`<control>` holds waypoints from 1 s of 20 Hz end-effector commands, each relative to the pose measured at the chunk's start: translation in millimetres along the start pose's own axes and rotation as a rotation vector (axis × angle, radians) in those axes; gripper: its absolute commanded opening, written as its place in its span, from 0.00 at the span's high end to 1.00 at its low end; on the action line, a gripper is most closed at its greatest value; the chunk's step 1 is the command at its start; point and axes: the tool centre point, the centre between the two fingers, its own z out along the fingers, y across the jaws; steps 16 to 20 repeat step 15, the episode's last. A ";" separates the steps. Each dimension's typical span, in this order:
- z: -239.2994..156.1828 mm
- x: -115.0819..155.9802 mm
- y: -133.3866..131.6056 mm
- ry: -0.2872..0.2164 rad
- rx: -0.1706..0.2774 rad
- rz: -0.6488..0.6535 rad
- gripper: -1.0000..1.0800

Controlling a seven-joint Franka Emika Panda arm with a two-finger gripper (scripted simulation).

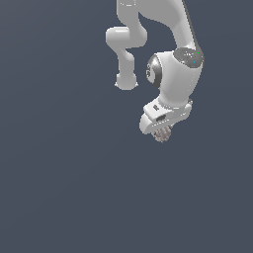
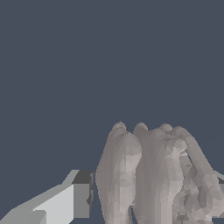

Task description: Pick up the object and move it to a goal position.

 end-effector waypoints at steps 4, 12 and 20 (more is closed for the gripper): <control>-31.3 20.9 -24.3 -0.001 0.001 0.001 1.00; -50.6 35.6 -39.0 -0.001 0.001 0.001 1.00; -51.7 36.7 -39.9 -0.001 0.001 0.001 1.00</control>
